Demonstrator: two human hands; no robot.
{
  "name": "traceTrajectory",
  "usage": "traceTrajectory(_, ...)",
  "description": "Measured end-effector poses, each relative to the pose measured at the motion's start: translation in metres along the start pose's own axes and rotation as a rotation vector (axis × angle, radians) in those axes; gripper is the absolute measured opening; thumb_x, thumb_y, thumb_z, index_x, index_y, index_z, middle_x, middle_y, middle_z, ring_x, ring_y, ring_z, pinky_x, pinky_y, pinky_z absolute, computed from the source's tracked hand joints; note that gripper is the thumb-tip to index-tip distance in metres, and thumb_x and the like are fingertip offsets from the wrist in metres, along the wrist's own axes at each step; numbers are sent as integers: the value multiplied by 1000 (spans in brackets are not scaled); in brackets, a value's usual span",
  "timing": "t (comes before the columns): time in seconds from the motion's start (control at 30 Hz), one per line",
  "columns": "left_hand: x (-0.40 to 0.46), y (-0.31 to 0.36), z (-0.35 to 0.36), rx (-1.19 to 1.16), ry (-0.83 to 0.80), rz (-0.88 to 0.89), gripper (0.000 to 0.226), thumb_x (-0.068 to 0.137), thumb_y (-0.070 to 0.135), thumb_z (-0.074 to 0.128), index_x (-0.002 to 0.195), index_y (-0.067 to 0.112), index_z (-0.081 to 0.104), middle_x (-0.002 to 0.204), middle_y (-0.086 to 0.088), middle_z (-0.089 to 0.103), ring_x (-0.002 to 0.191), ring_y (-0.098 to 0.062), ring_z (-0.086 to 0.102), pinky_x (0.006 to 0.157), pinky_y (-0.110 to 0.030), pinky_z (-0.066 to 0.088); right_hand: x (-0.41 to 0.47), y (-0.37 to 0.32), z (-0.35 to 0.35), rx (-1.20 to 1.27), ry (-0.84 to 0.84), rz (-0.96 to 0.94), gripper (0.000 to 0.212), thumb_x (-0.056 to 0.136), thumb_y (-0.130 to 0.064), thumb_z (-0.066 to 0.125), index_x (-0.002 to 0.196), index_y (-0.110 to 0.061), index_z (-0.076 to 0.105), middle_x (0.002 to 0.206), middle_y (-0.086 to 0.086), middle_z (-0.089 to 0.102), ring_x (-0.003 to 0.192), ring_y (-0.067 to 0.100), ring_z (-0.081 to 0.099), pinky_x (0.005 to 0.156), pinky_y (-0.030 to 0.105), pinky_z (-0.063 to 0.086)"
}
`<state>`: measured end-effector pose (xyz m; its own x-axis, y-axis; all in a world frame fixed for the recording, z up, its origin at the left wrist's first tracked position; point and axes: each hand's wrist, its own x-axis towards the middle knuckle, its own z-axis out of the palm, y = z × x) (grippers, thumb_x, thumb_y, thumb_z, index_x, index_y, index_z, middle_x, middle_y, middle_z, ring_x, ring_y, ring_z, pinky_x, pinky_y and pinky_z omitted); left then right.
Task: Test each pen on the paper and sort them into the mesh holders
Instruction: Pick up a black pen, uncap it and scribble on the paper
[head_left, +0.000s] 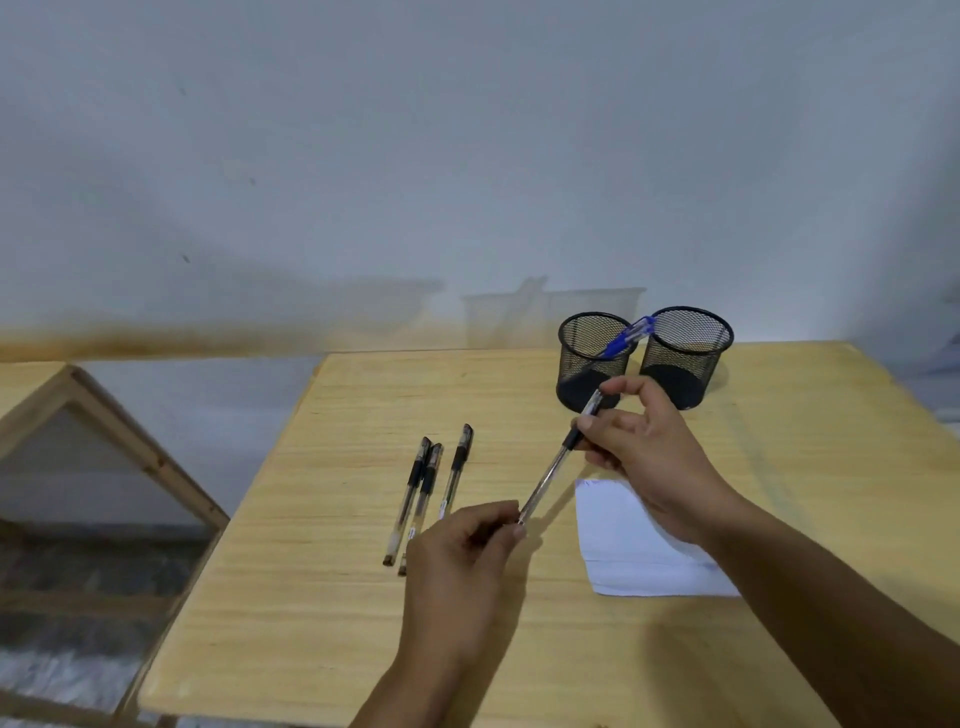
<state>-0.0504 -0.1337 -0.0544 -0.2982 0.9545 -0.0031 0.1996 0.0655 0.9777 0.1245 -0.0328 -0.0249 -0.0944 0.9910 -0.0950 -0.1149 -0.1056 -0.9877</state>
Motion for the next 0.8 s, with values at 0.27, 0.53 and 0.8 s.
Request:
traceTrajectory(0.27, -10, 10, 56, -232, -192, -207, 19, 78, 0, 78, 90, 15, 78, 87, -3, 78, 88, -18, 74, 83, -29, 56, -39, -6, -35, -3, 104, -76, 20, 89, -4, 66, 105, -16, 65, 92, 13, 69, 84, 16, 66, 79, 29, 57)
traceTrajectory(0.53, -6, 30, 71, -76, -306, -52, 15, 86, 17, 74, 97, 26, 76, 88, -4, 75, 85, -20, 71, 77, -27, 54, -55, -7, -53, -117, 197, -71, 16, 97, -14, 57, 100, -22, 71, 81, 3, 64, 64, 14, 66, 61, 28, 53)
traceTrajectory(0.8, 15, 50, 74, -40, -301, 39, 12, 89, 22, 70, 95, 29, 77, 91, 10, 77, 88, -13, 70, 87, -42, 57, -76, 7, -55, -367, 111, -34, 13, 93, -25, 63, 83, -22, 70, 76, -6, 73, 54, 0, 56, 56, 21, 46)
